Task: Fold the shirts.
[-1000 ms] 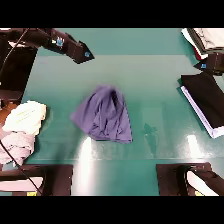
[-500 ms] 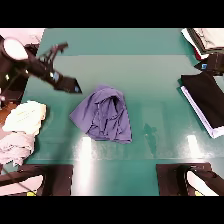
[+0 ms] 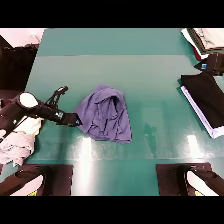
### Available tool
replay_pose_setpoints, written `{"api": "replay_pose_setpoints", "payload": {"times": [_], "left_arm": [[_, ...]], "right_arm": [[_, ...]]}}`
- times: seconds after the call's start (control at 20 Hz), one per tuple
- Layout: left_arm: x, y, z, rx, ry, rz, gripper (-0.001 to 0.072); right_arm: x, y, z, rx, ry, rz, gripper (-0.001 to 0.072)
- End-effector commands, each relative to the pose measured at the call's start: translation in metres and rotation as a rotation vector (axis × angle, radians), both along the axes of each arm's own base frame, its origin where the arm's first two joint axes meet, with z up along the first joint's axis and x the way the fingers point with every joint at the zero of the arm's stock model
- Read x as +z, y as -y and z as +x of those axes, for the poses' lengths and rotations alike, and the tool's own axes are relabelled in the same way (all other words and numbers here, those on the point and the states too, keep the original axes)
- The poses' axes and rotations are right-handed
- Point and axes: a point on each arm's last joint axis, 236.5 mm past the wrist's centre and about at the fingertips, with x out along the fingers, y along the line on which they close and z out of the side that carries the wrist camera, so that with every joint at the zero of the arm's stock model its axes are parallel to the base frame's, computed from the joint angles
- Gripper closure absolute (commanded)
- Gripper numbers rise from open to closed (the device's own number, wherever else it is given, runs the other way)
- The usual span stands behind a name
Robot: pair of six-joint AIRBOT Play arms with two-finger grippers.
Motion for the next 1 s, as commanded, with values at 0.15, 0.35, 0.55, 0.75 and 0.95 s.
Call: {"api": "replay_pose_setpoints", "payload": {"times": [0.15, 0.35, 0.55, 0.75, 0.95], "left_arm": [[-0.014, 0.016, -0.006, -0.059, 0.069, 0.031, 0.0064], [-0.026, 0.020, 0.001, -0.109, 0.171, 0.184, 0.0063], [-0.029, 0.026, -0.001, -0.140, 0.188, 0.206, 0.0063], [-0.029, 0.044, -0.011, -0.207, 0.212, 0.199, 0.0064], [-0.045, 0.044, -0.017, -0.215, 0.152, 0.212, 0.0064]], "right_arm": [[0.000, 0.000, 0.000, 0.000, -0.001, 0.001, 0.0698], [-0.002, 0.000, -0.002, 0.004, -0.011, 0.000, 0.0697], [-0.002, -0.001, -0.003, 0.005, -0.015, 0.000, 0.0698], [-0.003, -0.001, -0.003, 0.005, -0.016, 0.000, 0.0698], [-0.005, -0.001, -0.007, 0.013, -0.035, -0.002, 0.0697]]}}
